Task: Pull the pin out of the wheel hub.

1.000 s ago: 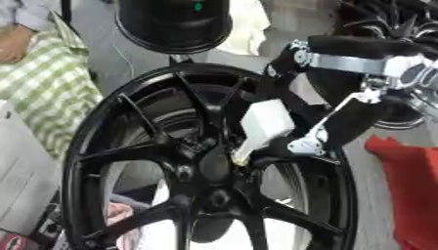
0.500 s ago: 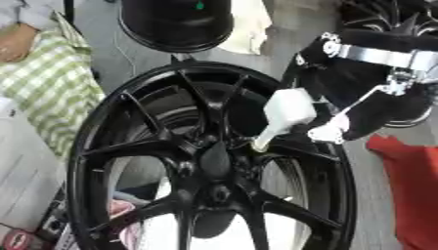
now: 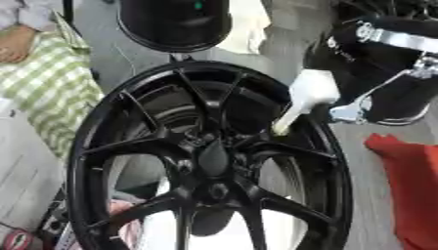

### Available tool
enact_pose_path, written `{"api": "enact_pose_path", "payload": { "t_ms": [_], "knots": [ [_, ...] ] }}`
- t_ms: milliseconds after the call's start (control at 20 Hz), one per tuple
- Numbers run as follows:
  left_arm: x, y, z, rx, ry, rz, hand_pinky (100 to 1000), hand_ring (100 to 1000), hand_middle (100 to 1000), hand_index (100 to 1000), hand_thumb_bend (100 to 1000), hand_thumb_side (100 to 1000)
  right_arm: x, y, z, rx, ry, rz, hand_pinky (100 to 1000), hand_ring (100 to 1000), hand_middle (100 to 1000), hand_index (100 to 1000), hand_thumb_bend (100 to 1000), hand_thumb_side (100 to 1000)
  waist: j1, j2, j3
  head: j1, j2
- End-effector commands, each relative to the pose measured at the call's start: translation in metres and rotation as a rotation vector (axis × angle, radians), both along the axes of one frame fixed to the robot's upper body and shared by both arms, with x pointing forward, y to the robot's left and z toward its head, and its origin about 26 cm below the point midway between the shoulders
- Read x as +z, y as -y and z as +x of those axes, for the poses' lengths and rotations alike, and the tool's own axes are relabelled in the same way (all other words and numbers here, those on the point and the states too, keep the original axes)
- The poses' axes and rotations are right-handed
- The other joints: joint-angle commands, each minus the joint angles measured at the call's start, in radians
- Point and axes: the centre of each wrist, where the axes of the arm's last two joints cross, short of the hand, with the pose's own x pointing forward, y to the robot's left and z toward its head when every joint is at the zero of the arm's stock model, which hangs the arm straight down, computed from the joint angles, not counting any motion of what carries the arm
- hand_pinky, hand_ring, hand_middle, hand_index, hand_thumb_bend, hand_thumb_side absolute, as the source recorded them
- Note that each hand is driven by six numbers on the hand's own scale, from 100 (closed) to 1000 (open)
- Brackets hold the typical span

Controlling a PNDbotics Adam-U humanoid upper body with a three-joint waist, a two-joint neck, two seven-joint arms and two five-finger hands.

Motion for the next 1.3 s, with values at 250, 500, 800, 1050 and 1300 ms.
{"api": "enact_pose_path", "payload": {
  "t_ms": [250, 500, 800, 1050, 1300],
  "knots": [
    [0.006, -0.002, -0.004, 0.016, 0.030, -0.001, 729, 575, 582, 758, 100, 813, 0.017, 0.055, -0.014, -0.182, 0.049, 0.151, 736, 607, 330, 394, 352, 122, 0.019, -0.020, -0.014, 0.009, 0.003],
    [0.005, -0.004, -0.005, 0.032, 0.030, -0.010, 729, 573, 582, 758, 100, 813, 0.007, 0.100, -0.022, -0.357, 0.075, 0.278, 734, 600, 327, 392, 332, 100, 0.031, -0.018, -0.031, 0.024, 0.015],
    [0.003, -0.006, -0.006, 0.052, 0.031, -0.021, 728, 572, 582, 757, 100, 810, -0.011, 0.155, -0.030, -0.588, 0.117, 0.360, 733, 599, 320, 388, 319, 100, 0.048, -0.020, -0.058, 0.044, 0.021],
    [0.002, -0.008, -0.007, 0.066, 0.031, -0.029, 727, 570, 582, 757, 100, 808, -0.032, 0.196, -0.039, -0.775, 0.169, 0.328, 729, 613, 324, 391, 314, 100, 0.059, -0.023, -0.072, 0.056, 0.021],
    [0.000, -0.009, -0.008, 0.081, 0.031, -0.038, 727, 568, 582, 757, 100, 808, -0.059, 0.225, -0.047, -0.959, 0.160, 0.108, 746, 738, 497, 570, 409, 100, 0.066, -0.026, -0.079, 0.057, 0.022]
  ]
}}
